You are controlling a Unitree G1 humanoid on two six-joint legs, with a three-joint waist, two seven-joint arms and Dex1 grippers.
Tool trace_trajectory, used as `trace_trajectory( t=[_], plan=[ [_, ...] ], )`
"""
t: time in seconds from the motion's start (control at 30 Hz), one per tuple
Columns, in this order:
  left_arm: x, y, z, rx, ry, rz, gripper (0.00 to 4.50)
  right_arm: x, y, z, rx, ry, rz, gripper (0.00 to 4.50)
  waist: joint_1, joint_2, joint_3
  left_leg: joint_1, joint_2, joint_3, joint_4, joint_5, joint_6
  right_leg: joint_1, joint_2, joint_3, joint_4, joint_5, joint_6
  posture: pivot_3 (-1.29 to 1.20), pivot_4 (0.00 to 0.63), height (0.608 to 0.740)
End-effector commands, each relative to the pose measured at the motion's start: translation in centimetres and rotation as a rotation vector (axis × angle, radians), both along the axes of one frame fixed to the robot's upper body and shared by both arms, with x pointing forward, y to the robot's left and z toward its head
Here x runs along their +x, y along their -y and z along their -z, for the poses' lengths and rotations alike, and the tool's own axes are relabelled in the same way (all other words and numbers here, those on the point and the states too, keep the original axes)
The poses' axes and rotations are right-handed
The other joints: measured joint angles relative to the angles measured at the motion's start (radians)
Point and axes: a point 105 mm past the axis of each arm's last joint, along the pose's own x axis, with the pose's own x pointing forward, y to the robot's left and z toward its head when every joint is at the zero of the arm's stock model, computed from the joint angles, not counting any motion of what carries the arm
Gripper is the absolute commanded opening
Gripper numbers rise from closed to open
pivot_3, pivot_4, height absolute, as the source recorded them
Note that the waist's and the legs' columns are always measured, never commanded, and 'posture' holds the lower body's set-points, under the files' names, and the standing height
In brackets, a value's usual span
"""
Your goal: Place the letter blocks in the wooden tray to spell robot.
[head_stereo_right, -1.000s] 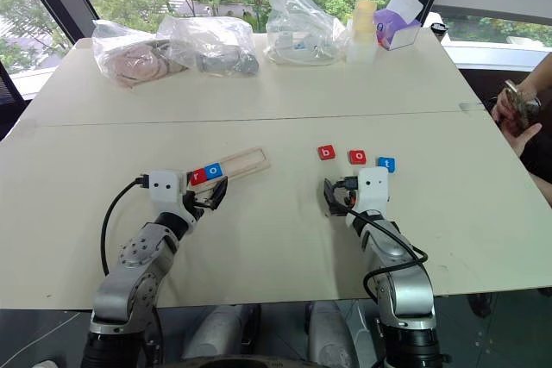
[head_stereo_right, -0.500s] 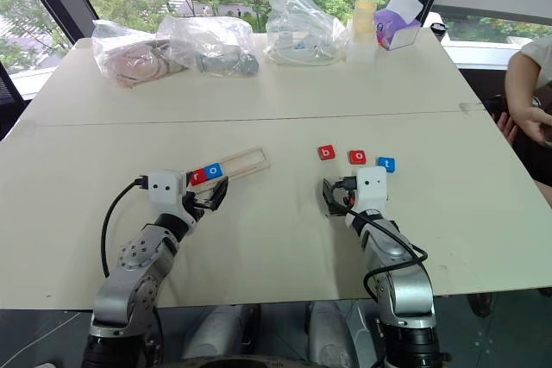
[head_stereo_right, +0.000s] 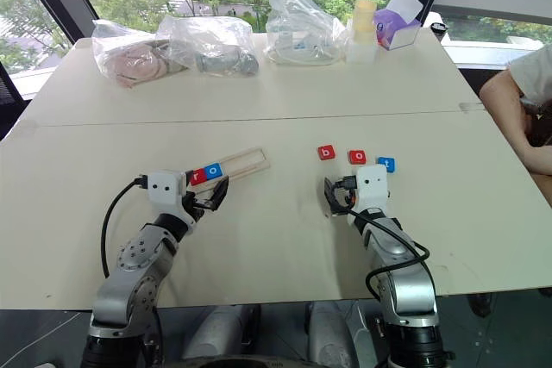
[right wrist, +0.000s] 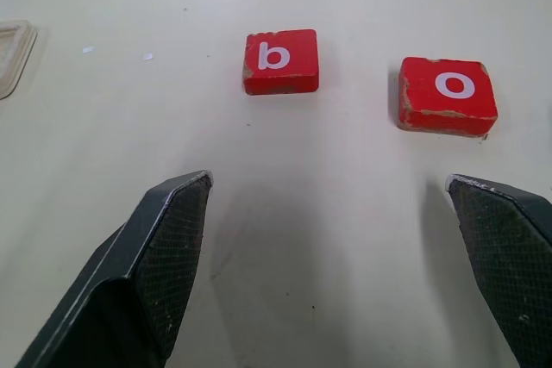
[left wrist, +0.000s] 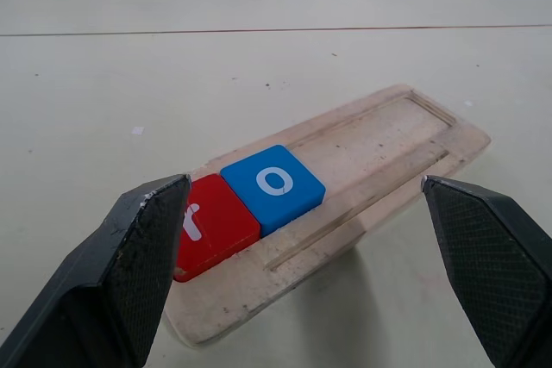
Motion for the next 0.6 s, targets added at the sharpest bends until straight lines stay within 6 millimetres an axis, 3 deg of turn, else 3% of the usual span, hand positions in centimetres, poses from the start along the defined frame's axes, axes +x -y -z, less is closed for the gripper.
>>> trace_trajectory(
  t=[0.03,0.2,0.4,0.6],
  plan=[
    [-0.1,-0.2,-0.8,0.012,0.043,-0.007,4.5,0.3,-0.2,-1.8,-0.032,0.075,-0.029,4.44,0.0,0.0,0.0,0.0,0.0,0.0,0.0,0.0,0.0,0.0,0.0,0.0,0.0,0.0,0.0,0.0,0.15,0.74],
    [0.0,-0.7,-1.4,0.046,0.074,-0.01,4.5,0.2,-1.3,-3.2,-0.071,0.11,-0.149,4.44,0.0,0.0,0.0,0.0,0.0,0.0,0.0,0.0,0.0,0.0,0.0,0.0,0.0,0.0,0.0,0.0,0.15,0.74],
    [0.2,-1.3,-4.3,0.12,0.151,0.071,4.5,0.1,-2.7,-6.3,-0.074,0.149,-0.338,4.44,-0.001,-0.001,0.001,0.0,0.0,0.0,0.0,0.0,0.0,0.0,0.0,0.0,0.0,0.0,0.0,0.0,0.15,0.74],
    [0.3,-2.7,-6.4,0.25,0.144,0.369,4.5,-0.5,-3.8,-9.2,-0.189,0.168,-0.618,4.44,-0.001,-0.001,0.002,-0.001,0.0,-0.001,0.0,0.0,0.0,0.0,0.0,-0.002,-0.002,0.0,0.0,0.0,0.15,0.74]
  ],
)
